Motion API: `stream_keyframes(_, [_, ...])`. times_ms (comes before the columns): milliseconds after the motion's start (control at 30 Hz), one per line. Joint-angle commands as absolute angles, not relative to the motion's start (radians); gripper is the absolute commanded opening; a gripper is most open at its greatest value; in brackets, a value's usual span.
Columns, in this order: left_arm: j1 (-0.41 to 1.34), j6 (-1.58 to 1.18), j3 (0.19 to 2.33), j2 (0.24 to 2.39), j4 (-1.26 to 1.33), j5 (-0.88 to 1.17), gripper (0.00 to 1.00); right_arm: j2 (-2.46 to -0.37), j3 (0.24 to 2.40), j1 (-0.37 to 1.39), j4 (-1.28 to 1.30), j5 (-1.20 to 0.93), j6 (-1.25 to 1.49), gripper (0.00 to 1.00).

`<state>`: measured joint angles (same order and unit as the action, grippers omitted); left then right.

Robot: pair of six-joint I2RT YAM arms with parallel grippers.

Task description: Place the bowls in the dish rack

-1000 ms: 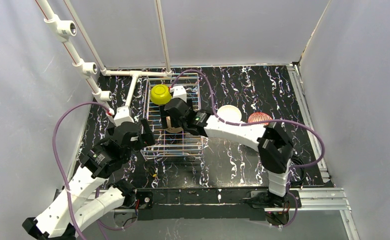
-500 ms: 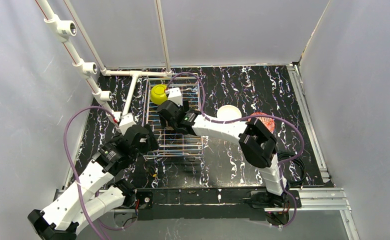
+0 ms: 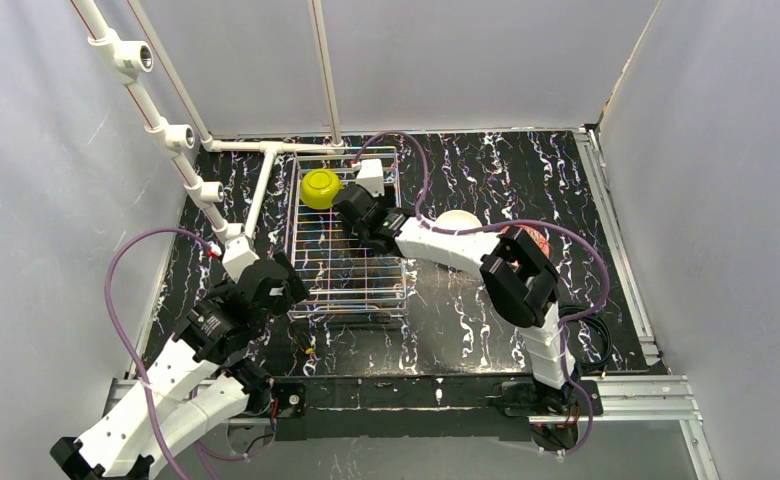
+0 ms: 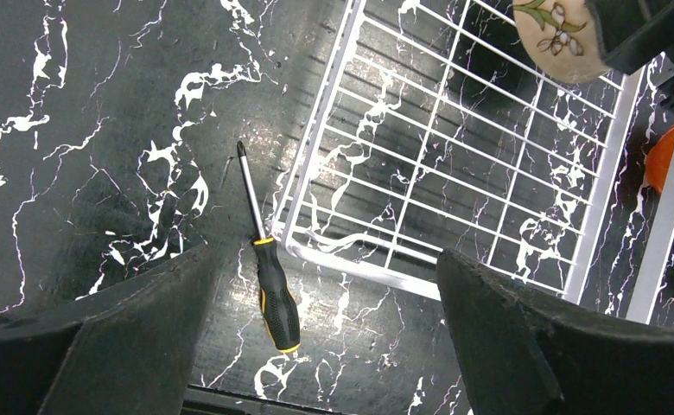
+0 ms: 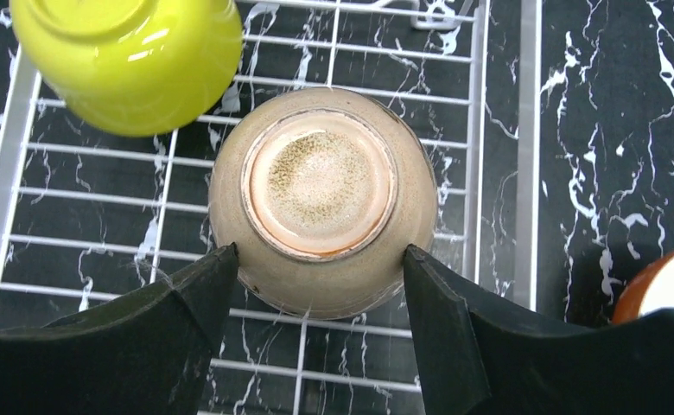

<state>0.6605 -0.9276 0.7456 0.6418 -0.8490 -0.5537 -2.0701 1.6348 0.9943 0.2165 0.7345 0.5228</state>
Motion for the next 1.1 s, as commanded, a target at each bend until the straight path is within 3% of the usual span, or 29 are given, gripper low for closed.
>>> stream_keyframes(0, [0.664, -0.938, 0.76, 0.639, -0.874, -0.609, 0.98, -2.076, 1.624, 0.935, 0.1, 0.663, 0.481, 0.77])
stream_keyframes(633, [0.664, -0.865, 0.844, 0.645, -0.872, -0.63, 0.98, -2.203, 1.724, 0.856, -0.006, 0.586, 0.402, 0.76])
stream_keyframes(1067, [0.664, -0.82, 0.874, 0.646, -0.873, -0.636, 0.98, -2.213, 1.759, 0.833, 0.017, 0.569, 0.413, 0.85])
